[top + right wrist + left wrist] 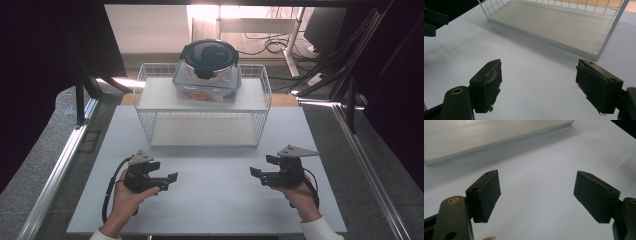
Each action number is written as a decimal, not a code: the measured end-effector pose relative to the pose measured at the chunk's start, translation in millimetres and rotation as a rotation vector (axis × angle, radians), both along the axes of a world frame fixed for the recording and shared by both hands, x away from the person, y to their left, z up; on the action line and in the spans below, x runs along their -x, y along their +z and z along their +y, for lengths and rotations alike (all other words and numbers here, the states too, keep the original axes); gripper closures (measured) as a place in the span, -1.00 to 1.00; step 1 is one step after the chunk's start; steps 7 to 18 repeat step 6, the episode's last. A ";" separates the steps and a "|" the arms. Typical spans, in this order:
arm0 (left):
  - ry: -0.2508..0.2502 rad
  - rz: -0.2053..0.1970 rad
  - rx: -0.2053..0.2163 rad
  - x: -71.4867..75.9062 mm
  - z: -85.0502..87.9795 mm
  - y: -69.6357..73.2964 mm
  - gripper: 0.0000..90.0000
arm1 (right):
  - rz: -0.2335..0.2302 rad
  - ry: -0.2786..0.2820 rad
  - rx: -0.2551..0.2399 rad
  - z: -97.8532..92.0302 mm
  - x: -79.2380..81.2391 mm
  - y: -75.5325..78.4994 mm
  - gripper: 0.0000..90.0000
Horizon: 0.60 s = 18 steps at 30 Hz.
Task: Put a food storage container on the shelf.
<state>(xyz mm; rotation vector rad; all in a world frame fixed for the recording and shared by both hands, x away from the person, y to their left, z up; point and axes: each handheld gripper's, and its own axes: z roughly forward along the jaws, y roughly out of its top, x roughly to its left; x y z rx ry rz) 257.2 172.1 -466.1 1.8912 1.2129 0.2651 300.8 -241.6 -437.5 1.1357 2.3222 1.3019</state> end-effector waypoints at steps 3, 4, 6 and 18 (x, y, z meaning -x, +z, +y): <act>0.015 0.000 0.001 -2.1 1.6 0.2 -0.57 | -0.006 0.001 -0.008 -2.2 1.3 2.3 -0.58; 0.023 -0.002 0.007 -3.7 2.9 0.5 -0.58 | -0.009 0.004 -0.010 -2.8 1.5 2.7 -0.60; 0.035 -0.002 0.020 -7.5 5.6 0.6 -0.60 | -0.005 0.003 -0.017 -3.8 1.2 3.0 -0.62; 0.035 -0.002 0.020 -7.5 5.6 0.6 -0.60 | -0.005 0.003 -0.017 -3.8 1.2 3.0 -0.62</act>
